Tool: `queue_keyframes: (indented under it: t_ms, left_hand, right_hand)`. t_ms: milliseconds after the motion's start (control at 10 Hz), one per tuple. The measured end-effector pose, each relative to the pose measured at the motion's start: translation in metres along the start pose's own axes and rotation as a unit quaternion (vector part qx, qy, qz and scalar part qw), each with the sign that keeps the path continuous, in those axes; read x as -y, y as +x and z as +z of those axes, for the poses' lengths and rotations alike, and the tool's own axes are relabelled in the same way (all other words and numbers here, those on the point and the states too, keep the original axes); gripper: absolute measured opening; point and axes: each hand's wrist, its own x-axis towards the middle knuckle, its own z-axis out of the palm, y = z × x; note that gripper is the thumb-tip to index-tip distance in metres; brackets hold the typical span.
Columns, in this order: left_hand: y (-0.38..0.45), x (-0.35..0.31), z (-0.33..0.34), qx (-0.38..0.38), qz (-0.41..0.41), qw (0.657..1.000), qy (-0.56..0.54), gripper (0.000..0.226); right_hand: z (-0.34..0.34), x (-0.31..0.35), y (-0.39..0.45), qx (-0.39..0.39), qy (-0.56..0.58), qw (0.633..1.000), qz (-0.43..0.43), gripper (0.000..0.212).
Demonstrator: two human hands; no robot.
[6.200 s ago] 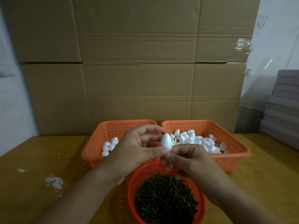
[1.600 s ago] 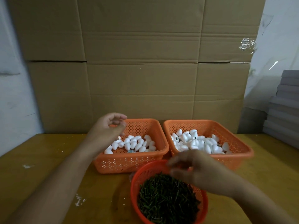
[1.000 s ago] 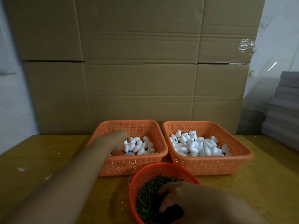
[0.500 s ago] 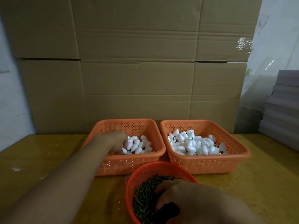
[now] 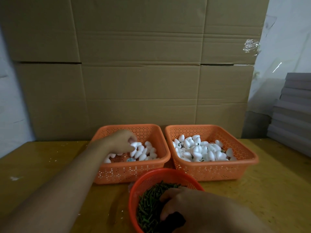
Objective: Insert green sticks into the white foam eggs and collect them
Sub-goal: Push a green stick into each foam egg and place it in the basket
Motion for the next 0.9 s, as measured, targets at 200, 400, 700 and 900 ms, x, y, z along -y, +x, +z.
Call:
queue_keyframes:
  t_ms: [200, 400, 700, 900]
  left_hand:
    - [-0.038, -0.032, -0.009, -0.094, 0.114, 0.937, -0.316, 0.022]
    - [-0.091, -0.059, 0.002, -0.063, 0.158, 0.886, -0.432, 0.028]
    - [-0.114, -0.070, 0.009, -0.048, 0.196, 0.899, -0.389, 0.026]
    - [-0.119, -0.074, 0.009, 0.033, 0.102, 0.817, -0.567, 0.032]
  right_hand:
    - [-0.058, 0.042, -0.013, 0.009, 0.047, 0.998, 0.041, 0.038]
    - [-0.088, 0.069, -0.028, -0.011, 0.077, 0.997, 0.024, 0.033]
    - [-0.086, 0.068, -0.026, -0.021, 0.081, 0.996, 0.032, 0.032]
    - [-0.087, 0.071, -0.027, -0.036, 0.078, 0.995, 0.040, 0.028]
